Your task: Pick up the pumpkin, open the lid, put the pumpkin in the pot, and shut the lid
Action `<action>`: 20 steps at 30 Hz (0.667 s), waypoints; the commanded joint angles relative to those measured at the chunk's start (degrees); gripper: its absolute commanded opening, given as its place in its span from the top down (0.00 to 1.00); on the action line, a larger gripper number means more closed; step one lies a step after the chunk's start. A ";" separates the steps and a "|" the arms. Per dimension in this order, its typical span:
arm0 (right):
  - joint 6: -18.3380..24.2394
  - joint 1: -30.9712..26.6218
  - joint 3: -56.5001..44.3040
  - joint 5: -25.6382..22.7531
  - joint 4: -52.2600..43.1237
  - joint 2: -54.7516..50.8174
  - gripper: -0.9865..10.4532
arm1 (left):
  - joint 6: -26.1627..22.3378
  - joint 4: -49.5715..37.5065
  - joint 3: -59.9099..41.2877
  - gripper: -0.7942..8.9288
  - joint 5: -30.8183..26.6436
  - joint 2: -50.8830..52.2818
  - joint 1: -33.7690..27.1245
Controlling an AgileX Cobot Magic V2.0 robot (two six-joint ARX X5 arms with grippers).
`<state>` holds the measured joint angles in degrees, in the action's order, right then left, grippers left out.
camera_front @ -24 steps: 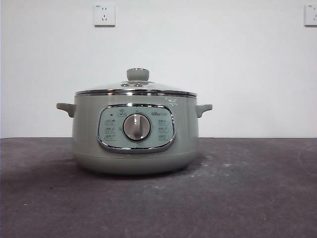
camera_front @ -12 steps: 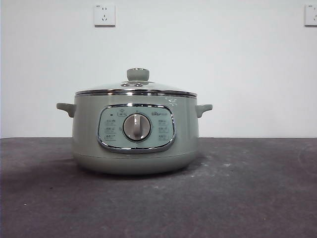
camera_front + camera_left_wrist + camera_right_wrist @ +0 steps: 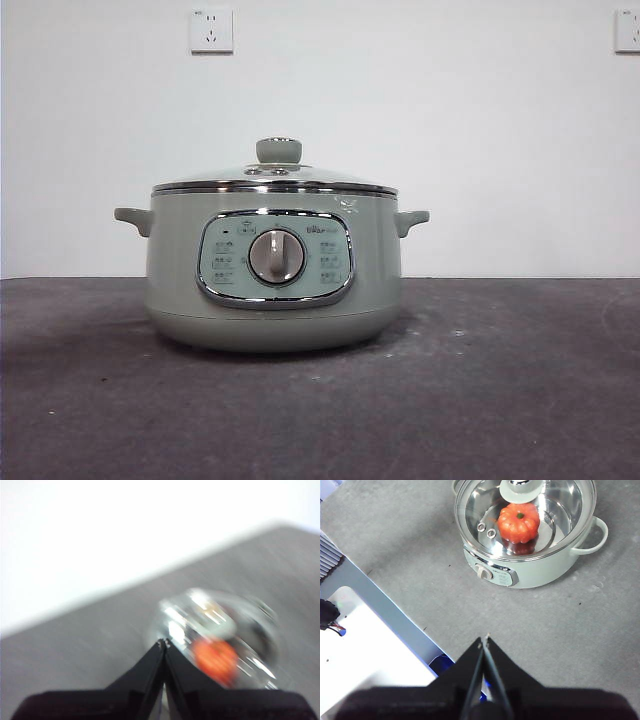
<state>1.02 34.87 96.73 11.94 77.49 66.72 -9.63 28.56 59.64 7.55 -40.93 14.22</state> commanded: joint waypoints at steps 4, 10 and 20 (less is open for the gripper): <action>-0.50 0.07 -0.17 -0.09 0.63 -0.20 0.91 | -1.53 -21.88 -19.74 0.92 1.36 11.50 -9.68; -0.50 0.07 -0.17 -0.07 0.61 -0.39 0.91 | -0.87 -30.42 -37.51 0.92 1.36 21.79 -14.23; -0.50 0.07 -0.17 -0.07 0.61 -0.42 0.91 | 0.70 -30.14 -53.92 0.92 -1.27 33.79 -17.33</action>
<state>1.02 34.87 96.73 11.94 77.49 66.57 -9.52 -1.08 6.79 6.52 -7.77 -2.87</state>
